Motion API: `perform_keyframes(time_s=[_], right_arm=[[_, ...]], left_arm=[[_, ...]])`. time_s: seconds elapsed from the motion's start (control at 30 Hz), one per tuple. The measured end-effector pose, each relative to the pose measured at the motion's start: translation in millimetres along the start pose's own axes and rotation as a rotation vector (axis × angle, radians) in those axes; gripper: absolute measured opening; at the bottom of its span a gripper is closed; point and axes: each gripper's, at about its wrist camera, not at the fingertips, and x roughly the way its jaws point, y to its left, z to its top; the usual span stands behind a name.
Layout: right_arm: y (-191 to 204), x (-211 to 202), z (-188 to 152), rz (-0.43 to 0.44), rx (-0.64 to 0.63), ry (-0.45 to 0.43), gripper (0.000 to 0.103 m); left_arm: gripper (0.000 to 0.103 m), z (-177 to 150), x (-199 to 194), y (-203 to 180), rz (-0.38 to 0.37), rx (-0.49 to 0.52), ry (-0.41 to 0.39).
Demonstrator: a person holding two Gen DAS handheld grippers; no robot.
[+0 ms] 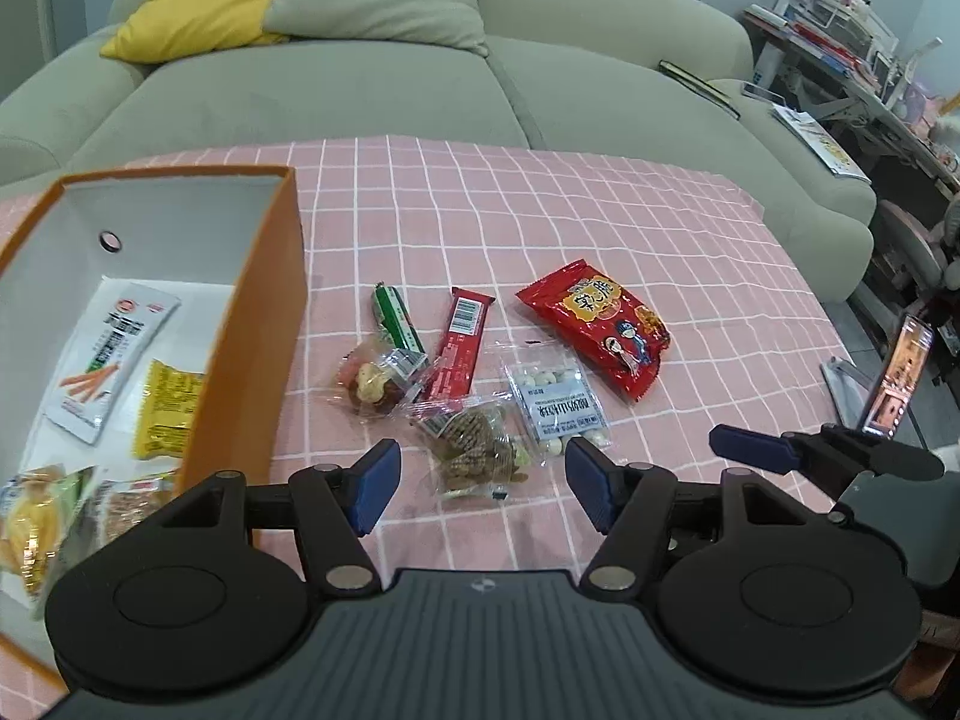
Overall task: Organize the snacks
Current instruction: 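Lift both tools away from the box toward the remaining snacks, then grasp the clear nut bag with the left tool while the right tool grasps the yogurt-ball bag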
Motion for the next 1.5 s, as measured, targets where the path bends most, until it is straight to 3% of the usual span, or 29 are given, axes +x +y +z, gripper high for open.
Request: perform_keyframes(time_s=[0.47, 0.63, 0.73, 0.9, 1.33, 1.5], right_arm=[[-1.4, 70.6, 16.0, 0.021, 0.018, 0.073, 0.065], [-1.0, 88.0, 16.4, 0.02, 0.032, 0.104, 0.065], [-0.9, 96.0, 16.5, 0.026, 0.038, 0.12, 0.065], [1.0, 100.7, 16.1, 0.022, 0.031, 0.135, 0.06], [-6.2, 73.3, -10.1, 0.01, -0.013, 0.156, 0.059], [-7.0, 63.0, -15.4, 0.008, -0.023, 0.166, 0.059]], left_arm=[[0.073, 13.4, 76.7, 21.9, 0.006, -0.172, 0.152], [0.072, 12.3, 87.9, 27.8, -0.004, -0.185, 0.181], [0.066, 12.7, 92.6, 26.5, -0.012, -0.181, 0.194], [0.058, 13.8, 98.0, 26.4, -0.039, -0.201, 0.211], [0.053, 7.2, 109.4, 24.5, -0.04, -0.188, 0.218], [0.05, 6.7, 110.8, 14.8, 0.0, -0.099, 0.201]])
